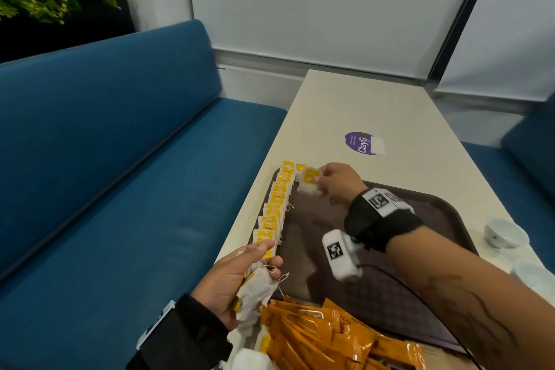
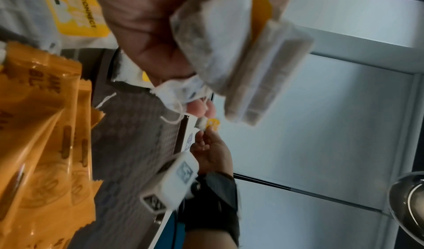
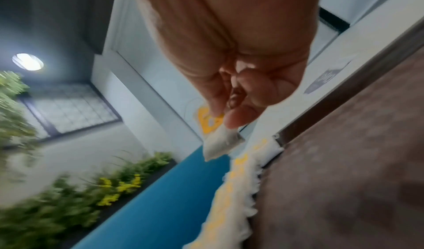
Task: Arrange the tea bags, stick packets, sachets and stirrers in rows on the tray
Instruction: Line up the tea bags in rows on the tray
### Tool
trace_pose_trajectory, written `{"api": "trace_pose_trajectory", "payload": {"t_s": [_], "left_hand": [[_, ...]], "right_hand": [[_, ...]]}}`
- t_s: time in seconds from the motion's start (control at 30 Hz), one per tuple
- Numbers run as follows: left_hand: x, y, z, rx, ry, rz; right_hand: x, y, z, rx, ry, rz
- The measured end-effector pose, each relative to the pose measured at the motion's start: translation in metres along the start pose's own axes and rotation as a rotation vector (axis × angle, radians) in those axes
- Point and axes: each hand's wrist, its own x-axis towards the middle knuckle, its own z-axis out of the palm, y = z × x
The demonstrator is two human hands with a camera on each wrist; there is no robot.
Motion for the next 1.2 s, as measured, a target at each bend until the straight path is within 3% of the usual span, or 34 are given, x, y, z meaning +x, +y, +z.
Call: {"api": "trace_pose_trajectory", "payload": {"t_s": [0.13, 0.37, 0.47, 0.57, 0.73, 0.77, 0.83, 0.93, 1.2], "left_hand": [[0.002, 0.001, -0.004, -0.036, -0.007, 0.007], [0.0, 0.004, -0.016, -0.05, 0.028, 0.059], [-0.001, 0.004, -0.019, -0.027, 0.034, 0.072], [-0.002, 0.005, -0.021, -0.032, 0.035, 0.057], [-0.002, 0.008, -0.018, -0.068, 0.021, 0.056], [-0.003, 0.008, -0.017, -0.07, 0.022, 0.058], [-0.003, 0.008, -0.014, -0.074, 0.025, 0.062], [-0.003, 0.007, -0.01, -0.088, 0.044, 0.074], [-0.013, 0.001, 0.004, -0.152, 0.019, 0.063]], "right_hand": [[0.053, 0.015, 0.012, -0.283, 0.011, 0.06], [0.085, 0.016, 0.021, -0.163, -0.014, 0.196], [0.092, 0.014, 0.024, -0.233, 0.012, 0.187], [0.091, 0.013, 0.026, -0.181, -0.04, 0.198], [0.093, 0.011, 0.024, 0.002, 0.038, 0.288], [0.087, 0.01, 0.024, -0.055, 0.036, 0.242], [0.076, 0.0, 0.024, 0.159, 0.065, 0.236], [0.043, -0.015, 0.014, 0.168, 0.11, 0.204], [-0.098, -0.04, 0.008, 0.033, -0.493, -0.038]]}}
